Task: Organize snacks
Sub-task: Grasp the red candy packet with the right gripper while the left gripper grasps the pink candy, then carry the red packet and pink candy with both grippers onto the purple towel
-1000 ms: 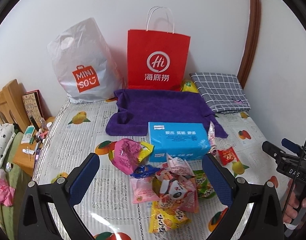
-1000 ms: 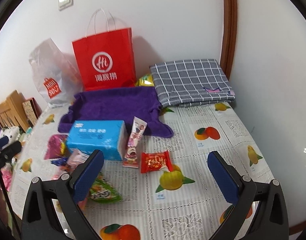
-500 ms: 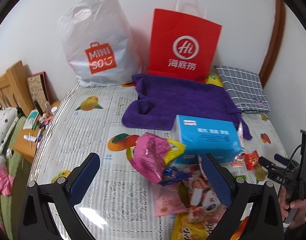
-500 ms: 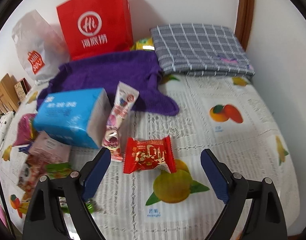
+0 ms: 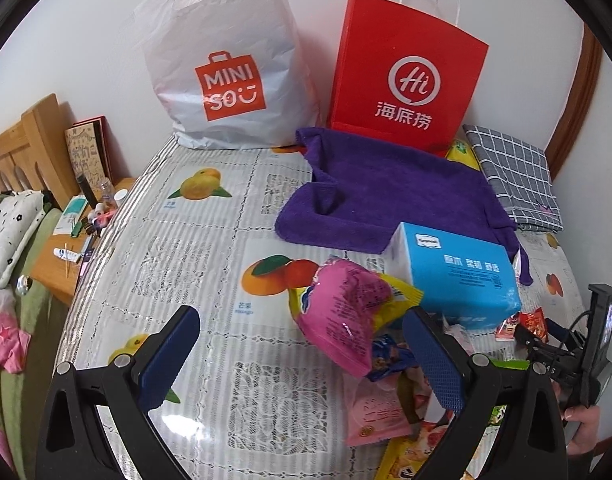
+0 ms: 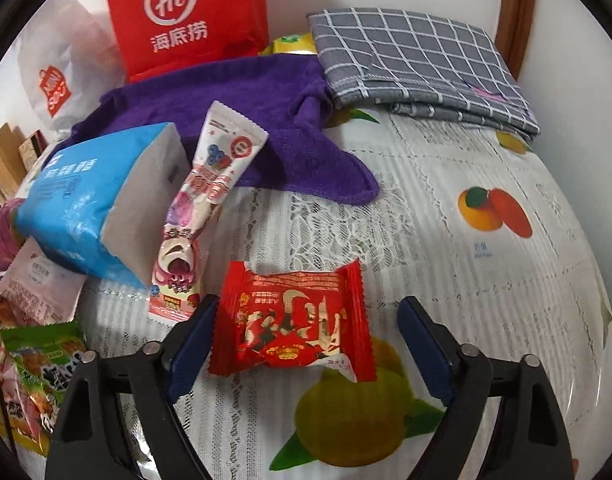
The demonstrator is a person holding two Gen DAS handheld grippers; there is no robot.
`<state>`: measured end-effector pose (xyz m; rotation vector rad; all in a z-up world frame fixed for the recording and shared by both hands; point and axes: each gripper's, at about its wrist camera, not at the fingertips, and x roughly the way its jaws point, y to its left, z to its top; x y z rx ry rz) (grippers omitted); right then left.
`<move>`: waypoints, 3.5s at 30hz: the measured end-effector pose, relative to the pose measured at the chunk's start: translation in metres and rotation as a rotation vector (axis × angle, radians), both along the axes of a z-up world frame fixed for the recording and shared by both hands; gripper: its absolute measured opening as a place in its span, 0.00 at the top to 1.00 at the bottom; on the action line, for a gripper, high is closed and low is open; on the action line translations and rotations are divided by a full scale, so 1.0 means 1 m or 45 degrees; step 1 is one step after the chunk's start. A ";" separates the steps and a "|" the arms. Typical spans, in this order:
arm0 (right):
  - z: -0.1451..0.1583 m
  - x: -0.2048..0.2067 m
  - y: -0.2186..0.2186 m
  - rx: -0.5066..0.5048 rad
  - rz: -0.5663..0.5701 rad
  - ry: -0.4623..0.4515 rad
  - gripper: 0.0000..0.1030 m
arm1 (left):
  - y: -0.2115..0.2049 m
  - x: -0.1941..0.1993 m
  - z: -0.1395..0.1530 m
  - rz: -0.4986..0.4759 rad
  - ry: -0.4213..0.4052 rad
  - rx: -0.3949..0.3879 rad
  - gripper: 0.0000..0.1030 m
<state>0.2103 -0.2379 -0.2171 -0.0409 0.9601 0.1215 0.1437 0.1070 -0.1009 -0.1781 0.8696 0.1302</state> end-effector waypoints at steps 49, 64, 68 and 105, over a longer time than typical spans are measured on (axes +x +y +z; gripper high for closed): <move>0.061 -0.075 0.024 0.076 -0.139 -0.041 0.51 | 0.015 0.025 -0.035 -0.313 0.040 -0.129 0.51; 0.088 -0.090 0.038 0.129 -0.010 -0.090 0.51 | -0.004 -0.016 -0.006 -0.312 -0.024 -0.145 0.65; 0.097 -0.093 0.049 0.130 0.040 -0.115 0.51 | -0.017 -0.020 0.008 -0.336 -0.047 -0.135 0.65; 0.160 0.036 0.082 0.107 0.127 -0.220 0.51 | -0.046 0.100 0.072 -0.345 -0.156 -0.160 0.65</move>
